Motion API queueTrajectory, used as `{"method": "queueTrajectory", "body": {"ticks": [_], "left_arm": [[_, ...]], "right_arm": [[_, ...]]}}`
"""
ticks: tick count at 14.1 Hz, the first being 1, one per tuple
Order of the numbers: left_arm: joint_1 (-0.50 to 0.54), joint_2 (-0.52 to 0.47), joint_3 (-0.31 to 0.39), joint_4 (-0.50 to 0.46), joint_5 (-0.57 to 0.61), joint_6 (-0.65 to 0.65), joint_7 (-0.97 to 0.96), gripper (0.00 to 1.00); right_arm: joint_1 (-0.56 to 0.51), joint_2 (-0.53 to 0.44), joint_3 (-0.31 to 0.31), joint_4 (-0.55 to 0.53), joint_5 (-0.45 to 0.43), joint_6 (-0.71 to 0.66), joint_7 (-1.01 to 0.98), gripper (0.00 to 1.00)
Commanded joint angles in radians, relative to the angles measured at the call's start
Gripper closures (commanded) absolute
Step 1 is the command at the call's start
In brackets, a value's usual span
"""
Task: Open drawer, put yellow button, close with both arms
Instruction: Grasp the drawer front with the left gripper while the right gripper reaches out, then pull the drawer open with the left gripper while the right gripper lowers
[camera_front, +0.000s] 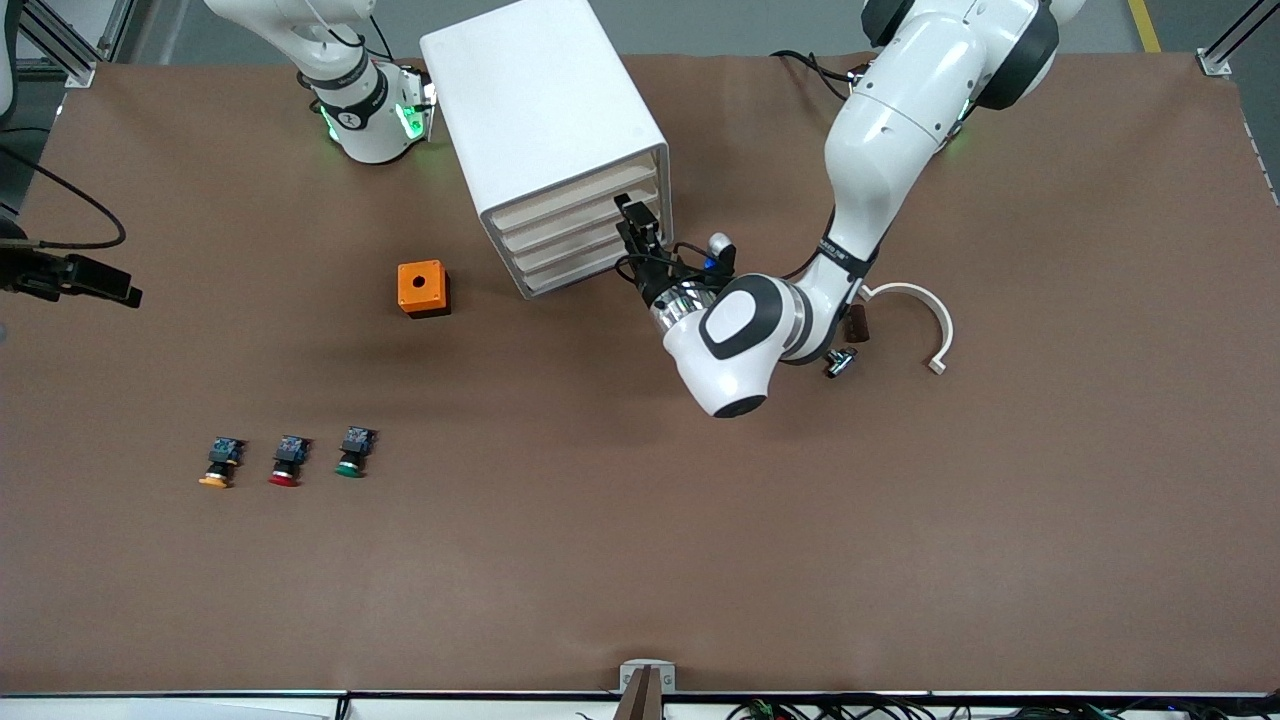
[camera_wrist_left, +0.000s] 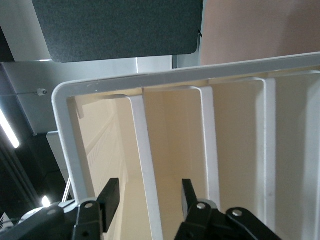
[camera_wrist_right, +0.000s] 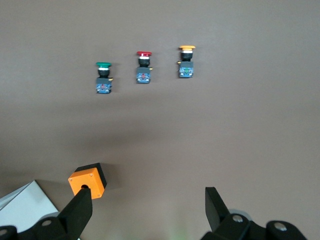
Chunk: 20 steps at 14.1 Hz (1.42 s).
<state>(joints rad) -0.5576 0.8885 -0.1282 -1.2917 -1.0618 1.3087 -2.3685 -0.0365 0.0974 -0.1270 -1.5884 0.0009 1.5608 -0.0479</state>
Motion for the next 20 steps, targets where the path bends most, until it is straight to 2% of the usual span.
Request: {"method": "queueTrajectory", "body": {"ticks": [1, 4, 7, 10, 14, 20], "left_arm": [[-0.036, 0.012, 0.004, 0.022, -0.023, -0.008, -0.023, 0.42], [-0.070, 0.012, 0.004, 0.014, -0.024, 0.012, -0.021, 0.43], [-0.093, 0.016, 0.004, 0.014, -0.021, 0.014, -0.020, 0.55], [-0.096, 0.027, 0.004, 0.014, -0.029, 0.047, -0.014, 0.65], [-0.111, 0.038, 0.004, 0.014, -0.043, 0.053, -0.014, 0.78], [-0.101, 0.036, 0.004, 0.014, -0.041, 0.052, -0.011, 0.86]], "right_arm": [[-0.033, 0.041, 0.015, 0.031, -0.007, 0.001, -0.009, 0.00], [-0.036, 0.102, 0.015, 0.030, -0.005, 0.050, -0.021, 0.00], [-0.042, 0.119, 0.015, 0.030, -0.005, 0.074, -0.024, 0.00], [-0.074, 0.145, 0.015, -0.025, -0.004, 0.129, -0.055, 0.00], [-0.131, 0.191, 0.017, -0.168, -0.002, 0.417, -0.121, 0.00], [-0.132, 0.350, 0.021, -0.176, 0.021, 0.634, -0.121, 0.00]]}}
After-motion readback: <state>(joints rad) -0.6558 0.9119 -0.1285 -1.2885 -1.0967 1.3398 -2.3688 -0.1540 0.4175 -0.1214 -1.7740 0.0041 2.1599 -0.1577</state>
